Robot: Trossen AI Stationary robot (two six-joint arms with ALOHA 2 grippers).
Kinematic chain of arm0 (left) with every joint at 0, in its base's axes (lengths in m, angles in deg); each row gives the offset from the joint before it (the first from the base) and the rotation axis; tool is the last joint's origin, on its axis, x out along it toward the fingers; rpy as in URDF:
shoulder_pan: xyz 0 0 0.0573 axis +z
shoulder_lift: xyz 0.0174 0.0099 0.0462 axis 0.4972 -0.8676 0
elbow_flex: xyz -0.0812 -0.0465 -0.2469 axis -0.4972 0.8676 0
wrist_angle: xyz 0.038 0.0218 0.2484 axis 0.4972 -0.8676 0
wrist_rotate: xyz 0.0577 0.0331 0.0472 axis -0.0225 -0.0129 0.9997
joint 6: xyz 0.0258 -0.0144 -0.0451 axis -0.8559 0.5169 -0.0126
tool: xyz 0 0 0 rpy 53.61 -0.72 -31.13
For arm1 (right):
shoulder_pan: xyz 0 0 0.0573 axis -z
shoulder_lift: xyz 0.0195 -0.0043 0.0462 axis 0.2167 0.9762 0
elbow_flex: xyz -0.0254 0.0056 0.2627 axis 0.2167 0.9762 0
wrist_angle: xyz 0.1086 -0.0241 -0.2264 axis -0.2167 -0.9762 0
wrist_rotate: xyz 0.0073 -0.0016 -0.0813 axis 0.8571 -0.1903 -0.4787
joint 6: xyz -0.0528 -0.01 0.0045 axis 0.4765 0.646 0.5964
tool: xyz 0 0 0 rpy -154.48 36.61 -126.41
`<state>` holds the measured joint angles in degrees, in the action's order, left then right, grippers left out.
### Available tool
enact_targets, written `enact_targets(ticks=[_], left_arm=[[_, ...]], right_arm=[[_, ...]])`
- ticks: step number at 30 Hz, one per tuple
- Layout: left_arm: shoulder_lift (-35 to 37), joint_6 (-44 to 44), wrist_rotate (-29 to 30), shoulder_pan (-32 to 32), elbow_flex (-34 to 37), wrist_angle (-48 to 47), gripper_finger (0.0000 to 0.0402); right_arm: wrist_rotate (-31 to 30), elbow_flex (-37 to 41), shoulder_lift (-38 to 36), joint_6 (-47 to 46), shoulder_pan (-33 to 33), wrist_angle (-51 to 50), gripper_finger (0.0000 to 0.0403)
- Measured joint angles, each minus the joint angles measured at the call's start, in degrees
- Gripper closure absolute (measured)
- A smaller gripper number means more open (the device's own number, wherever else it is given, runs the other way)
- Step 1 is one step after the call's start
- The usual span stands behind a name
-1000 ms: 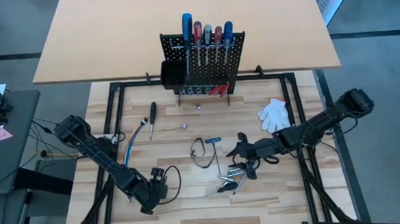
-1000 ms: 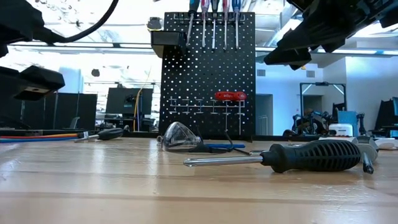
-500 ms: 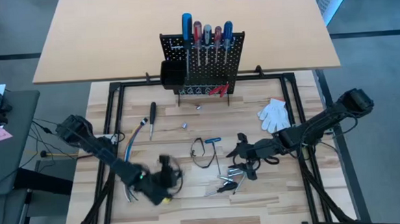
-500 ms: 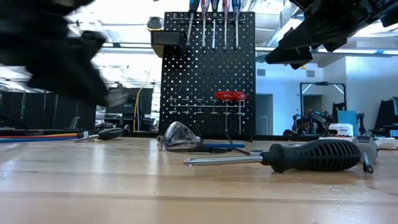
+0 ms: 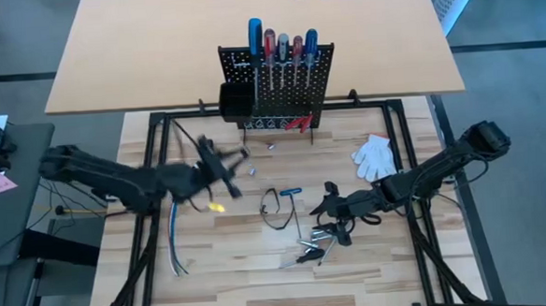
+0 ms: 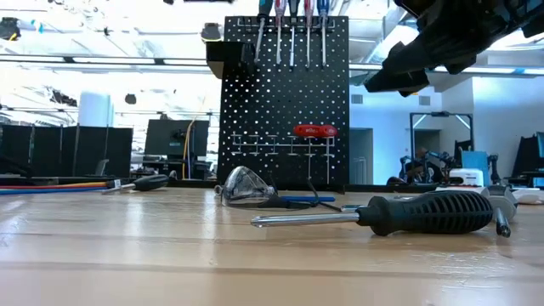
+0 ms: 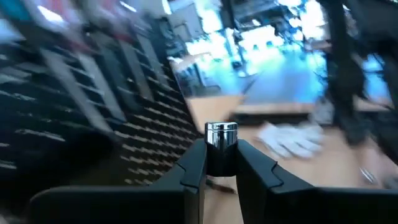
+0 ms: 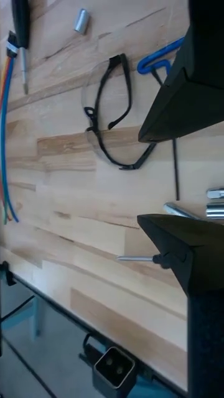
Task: Hang tools onto peg board
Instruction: Put the silver socket into the black bin on the black pegboard
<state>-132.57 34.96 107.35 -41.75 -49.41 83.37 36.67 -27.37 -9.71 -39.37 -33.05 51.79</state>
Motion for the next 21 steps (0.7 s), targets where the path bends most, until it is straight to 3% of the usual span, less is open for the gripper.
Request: enact_targets(ticks=[5, 13, 17, 21], left_arm=[[1.2, 1.4, -1.4, 9.2, -11.9, -22.1, 0.0356], [-16.0, 9.8, -4.4, 23.7, -41.3, -60.7, 0.0356], [-25.3, 12.3, -10.3, 28.4, -54.4, -72.7, 0.0356], [-32.9, 13.7, -11.1, 30.3, -64.2, -81.4, 0.0356]], right_arm=[[0.0, 0.0, 0.0, 3.8, 0.8, -0.4, 0.0196], [0.0, 0.0, -2.6, 7.7, 5.2, -4.7, 0.0196], [0.0, 0.0, -4.5, 8.4, 6.9, -9.0, 0.0196], [0.0, 0.0, -6.3, 8.5, 7.1, -11.6, 0.0196]])
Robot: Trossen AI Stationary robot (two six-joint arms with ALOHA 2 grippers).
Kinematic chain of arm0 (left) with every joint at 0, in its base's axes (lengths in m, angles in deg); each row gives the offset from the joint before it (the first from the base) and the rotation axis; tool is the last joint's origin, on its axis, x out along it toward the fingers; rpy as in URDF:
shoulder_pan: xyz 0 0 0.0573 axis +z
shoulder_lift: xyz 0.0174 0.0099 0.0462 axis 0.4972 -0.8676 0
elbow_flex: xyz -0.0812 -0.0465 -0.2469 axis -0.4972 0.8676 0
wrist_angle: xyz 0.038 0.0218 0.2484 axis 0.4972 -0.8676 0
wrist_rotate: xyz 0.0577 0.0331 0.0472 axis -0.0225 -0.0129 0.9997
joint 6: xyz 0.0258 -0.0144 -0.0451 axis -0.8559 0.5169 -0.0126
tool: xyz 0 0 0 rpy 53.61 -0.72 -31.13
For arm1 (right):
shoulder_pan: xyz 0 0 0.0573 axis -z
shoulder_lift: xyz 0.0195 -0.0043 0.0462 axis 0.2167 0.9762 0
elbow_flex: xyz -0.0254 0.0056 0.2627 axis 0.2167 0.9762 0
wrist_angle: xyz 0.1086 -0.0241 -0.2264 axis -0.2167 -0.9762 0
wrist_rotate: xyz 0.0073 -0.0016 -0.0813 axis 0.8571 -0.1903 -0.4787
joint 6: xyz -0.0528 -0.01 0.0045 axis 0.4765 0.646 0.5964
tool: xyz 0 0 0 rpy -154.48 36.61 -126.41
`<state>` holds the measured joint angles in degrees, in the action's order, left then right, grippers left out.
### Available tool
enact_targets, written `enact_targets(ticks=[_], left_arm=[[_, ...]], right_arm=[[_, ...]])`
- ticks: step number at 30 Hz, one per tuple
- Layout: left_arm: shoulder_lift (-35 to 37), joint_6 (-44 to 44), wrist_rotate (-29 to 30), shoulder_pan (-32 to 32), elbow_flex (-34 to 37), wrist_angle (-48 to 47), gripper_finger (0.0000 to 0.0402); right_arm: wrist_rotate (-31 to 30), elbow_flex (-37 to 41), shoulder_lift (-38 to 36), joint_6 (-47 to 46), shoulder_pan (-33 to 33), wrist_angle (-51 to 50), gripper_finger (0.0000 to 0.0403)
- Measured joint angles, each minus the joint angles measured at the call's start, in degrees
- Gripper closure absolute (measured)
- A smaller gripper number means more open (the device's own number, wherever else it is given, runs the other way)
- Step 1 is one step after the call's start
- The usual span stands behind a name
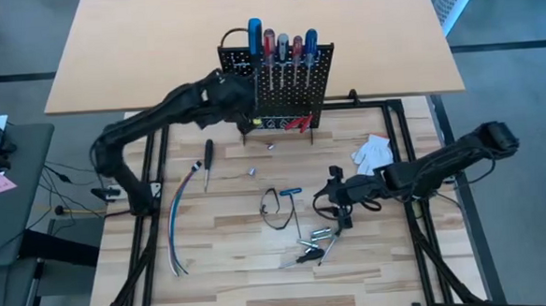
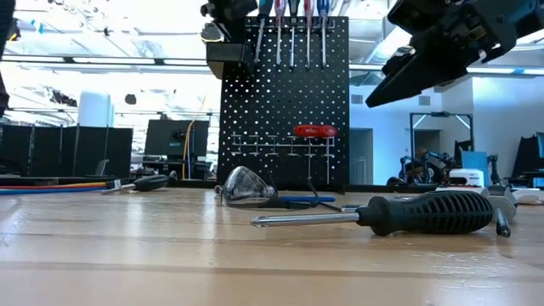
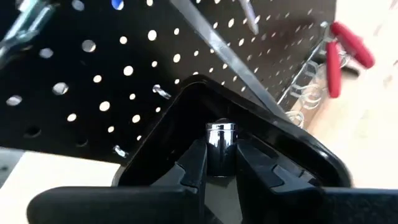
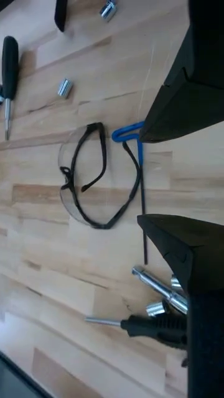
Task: Hang tools onto peg board
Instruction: Put the silver socket into the black bin on the black pegboard, then put the silver extension bar into the black bin on the black pegboard
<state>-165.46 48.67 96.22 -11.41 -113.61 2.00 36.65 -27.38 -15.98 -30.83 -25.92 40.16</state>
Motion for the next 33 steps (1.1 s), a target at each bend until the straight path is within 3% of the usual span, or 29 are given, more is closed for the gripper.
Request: enact_targets(ticks=[4, 8, 22, 28, 33], left_arm=[[-4.7, 2.3, -0.1, 1.0, -5.8, -6.6, 0.0352], [-6.0, 3.2, -0.3, 1.5, -6.8, -9.9, 0.0317], [-0.4, 3.3, -0.9, 1.7, -6.9, -10.2, 0.0244], [6.0, 6.3, -0.9, -3.3, -6.8, -12.7, 0.0253], [12.4, 10.1, 0.0, -11.9, -0.2, -12.6, 0.0271]], right_arm=[[0.0, 0.0, -1.1, 0.0, -1.0, -0.8, 0.0196], [0.0, 0.0, -2.2, 0.0, -2.1, -0.9, 0.0196], [0.0, 0.0, -3.3, -0.2, -2.6, -0.7, 0.0196], [0.0, 0.1, -1.3, 1.2, -2.1, 0.5, 0.0196], [1.1, 2.8, 4.2, 2.0, -0.7, 4.5, 0.0196]])
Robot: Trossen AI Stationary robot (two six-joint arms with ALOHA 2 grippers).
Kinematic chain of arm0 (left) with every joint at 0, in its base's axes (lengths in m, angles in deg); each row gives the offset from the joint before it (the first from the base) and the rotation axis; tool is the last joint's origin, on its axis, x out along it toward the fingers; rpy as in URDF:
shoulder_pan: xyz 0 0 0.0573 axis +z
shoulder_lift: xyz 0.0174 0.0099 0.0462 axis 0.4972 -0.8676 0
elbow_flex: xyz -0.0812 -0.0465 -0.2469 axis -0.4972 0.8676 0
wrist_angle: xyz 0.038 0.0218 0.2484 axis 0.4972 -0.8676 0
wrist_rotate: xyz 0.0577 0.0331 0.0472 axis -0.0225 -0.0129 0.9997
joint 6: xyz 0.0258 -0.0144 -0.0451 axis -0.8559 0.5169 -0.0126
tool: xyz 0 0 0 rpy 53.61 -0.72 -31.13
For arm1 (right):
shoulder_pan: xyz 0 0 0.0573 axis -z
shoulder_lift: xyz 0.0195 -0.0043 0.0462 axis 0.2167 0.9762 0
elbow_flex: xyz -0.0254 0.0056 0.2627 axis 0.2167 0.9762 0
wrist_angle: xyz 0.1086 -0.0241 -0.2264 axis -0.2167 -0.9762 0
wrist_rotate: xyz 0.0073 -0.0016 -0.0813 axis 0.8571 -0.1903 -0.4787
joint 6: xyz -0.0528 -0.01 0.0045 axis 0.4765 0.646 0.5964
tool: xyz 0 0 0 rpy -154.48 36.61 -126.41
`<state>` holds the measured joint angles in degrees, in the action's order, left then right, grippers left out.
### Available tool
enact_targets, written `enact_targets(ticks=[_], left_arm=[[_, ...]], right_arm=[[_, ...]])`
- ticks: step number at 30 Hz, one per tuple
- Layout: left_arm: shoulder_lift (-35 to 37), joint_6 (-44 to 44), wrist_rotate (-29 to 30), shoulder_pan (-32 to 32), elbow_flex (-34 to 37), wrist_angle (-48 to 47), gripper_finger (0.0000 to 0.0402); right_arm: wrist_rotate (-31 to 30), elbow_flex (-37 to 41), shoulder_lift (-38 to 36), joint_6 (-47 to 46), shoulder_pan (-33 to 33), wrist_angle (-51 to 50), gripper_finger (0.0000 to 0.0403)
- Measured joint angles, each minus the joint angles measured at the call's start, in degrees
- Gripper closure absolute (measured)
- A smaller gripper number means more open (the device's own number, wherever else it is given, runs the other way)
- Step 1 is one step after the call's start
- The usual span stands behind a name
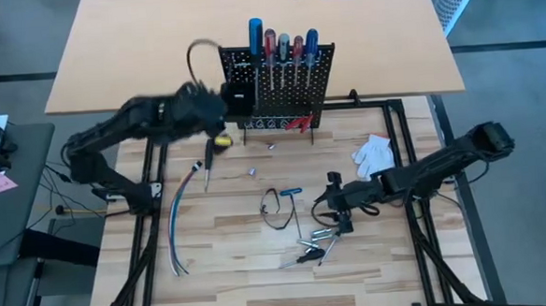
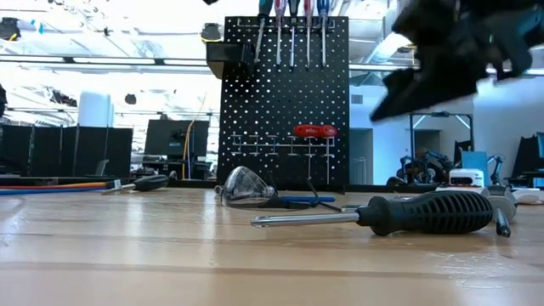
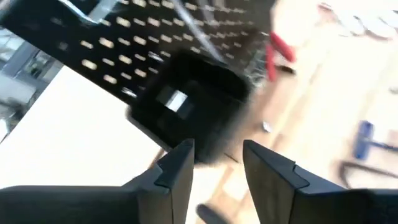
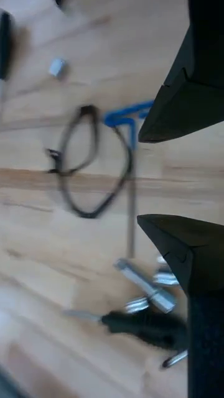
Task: Hang tools onto peg board
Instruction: Put the silver extension bar into the black bin on the black pegboard
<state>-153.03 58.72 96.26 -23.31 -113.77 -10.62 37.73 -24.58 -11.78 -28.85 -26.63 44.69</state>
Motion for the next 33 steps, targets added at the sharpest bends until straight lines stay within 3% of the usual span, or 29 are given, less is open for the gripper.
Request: enact_targets(ticks=[4, 8, 13, 17, 22, 33], left_arm=[[4.3, 5.3, 4.9, -8.6, 10.9, 2.7, 0.0282], [8.3, 8.7, 8.8, -16.5, 25.8, 15.2, 0.0289], [8.8, 7.5, 9.3, -24.6, 44.7, 42.8, 0.0291], [5.7, 3.4, 9.3, -28.6, 55.8, 67.0, 0.0291], [-0.3, 2.2, 9.3, -30.3, 61.6, 83.7, 0.0291], [-10.4, -4.1, 7.6, -28.3, 61.8, 94.6, 0.0291]], right_arm=[[6.5, 0.2, 4.3, 0.0, 1.2, 0.3, 0.0196], [11.0, 0.2, 9.6, -0.8, -0.2, 0.4, 0.0196], [9.3, 0.2, 12.6, -4.5, -3.1, 0.0, 0.0196], [4.9, 0.2, 13.0, -7.5, -4.3, -0.9, 0.0197], [4.1, 0.2, 13.0, -9.5, -4.6, -3.1, 0.0214], [1.9, 0.8, 13.1, -8.7, -4.5, -3.3, 0.0275]])
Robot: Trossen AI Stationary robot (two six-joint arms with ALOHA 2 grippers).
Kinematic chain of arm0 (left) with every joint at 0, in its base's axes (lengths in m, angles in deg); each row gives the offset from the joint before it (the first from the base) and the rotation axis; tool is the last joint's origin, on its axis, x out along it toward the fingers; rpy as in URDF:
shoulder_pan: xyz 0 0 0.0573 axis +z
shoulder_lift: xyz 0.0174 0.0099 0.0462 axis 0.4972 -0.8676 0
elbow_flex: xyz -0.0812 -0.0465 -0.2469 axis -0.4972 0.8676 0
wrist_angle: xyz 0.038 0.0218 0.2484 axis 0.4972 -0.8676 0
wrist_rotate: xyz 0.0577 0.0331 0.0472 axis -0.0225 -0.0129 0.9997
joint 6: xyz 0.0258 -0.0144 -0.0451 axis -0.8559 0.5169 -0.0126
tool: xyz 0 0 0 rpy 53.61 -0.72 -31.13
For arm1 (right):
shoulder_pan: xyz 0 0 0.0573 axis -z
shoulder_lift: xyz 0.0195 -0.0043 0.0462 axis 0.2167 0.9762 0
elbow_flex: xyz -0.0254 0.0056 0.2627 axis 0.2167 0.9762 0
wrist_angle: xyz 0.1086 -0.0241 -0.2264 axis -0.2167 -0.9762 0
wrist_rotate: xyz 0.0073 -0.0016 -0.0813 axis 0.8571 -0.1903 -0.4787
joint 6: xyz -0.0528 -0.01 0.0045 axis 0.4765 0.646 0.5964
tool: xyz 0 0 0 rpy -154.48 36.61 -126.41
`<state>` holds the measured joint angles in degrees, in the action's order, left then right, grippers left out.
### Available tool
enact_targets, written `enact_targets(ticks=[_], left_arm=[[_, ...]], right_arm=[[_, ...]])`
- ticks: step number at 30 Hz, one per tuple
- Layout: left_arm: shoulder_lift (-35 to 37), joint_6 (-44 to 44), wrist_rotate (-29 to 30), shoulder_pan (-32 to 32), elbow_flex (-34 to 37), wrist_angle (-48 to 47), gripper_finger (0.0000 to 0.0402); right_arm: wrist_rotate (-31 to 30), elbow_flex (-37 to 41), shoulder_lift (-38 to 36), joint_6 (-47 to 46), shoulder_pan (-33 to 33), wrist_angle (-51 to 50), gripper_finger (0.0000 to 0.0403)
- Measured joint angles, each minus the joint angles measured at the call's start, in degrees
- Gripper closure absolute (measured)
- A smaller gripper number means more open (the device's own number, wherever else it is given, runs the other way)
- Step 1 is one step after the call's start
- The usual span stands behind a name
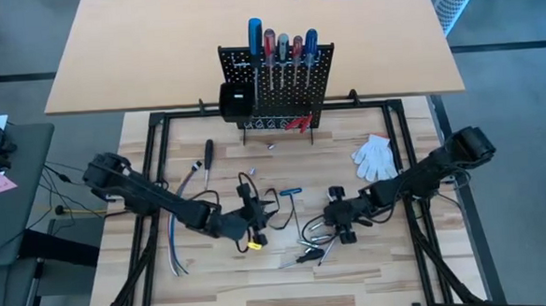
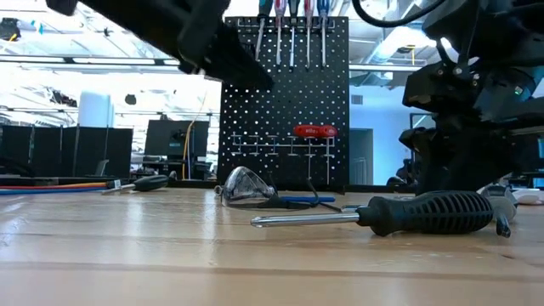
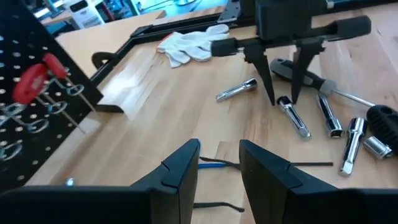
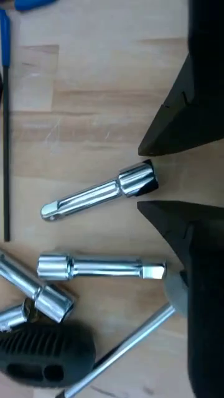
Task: Hang tools onto peg board
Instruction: Put the silver extension bar into the black bin on the black pegboard
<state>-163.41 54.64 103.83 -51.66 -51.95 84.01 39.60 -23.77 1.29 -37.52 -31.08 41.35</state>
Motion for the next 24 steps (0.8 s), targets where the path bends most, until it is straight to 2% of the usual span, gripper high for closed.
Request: enact_targets(ticks=[5, 9, 14, 17, 22, 24], left_arm=[[-3.5, 4.7, -2.9, 2.3, 0.0, 5.0, 0.0291], [-5.2, 3.5, -7.2, 3.7, 0.0, 7.0, 0.0291], [-5.2, 1.9, -8.6, 3.9, 0.0, 7.3, 0.0291], [-5.2, 0.3, -9.7, 3.5, 0.0, 7.3, 0.0291], [-5.2, 0.8, -18.6, 3.4, 0.0, 7.3, 0.0285], [-5.2, 1.4, -20.5, 3.6, 0.0, 7.6, 0.0277]], right_arm=[[-0.1, -0.1, 1.5, 0.1, 0.3, 1.9, 0.0311], [-0.4, -0.3, 6.4, 1.1, 0.2, 8.2, 0.0332], [-0.4, -0.3, 9.1, 1.1, 0.2, 11.7, 0.0339], [-1.2, -0.2, 6.9, 0.7, 0.2, 10.8, 0.0340], [-7.5, 0.2, 0.0, 0.7, -0.2, 9.0, 0.0342], [-10.7, 0.0, -3.0, 0.6, -0.5, 9.9, 0.0346]])
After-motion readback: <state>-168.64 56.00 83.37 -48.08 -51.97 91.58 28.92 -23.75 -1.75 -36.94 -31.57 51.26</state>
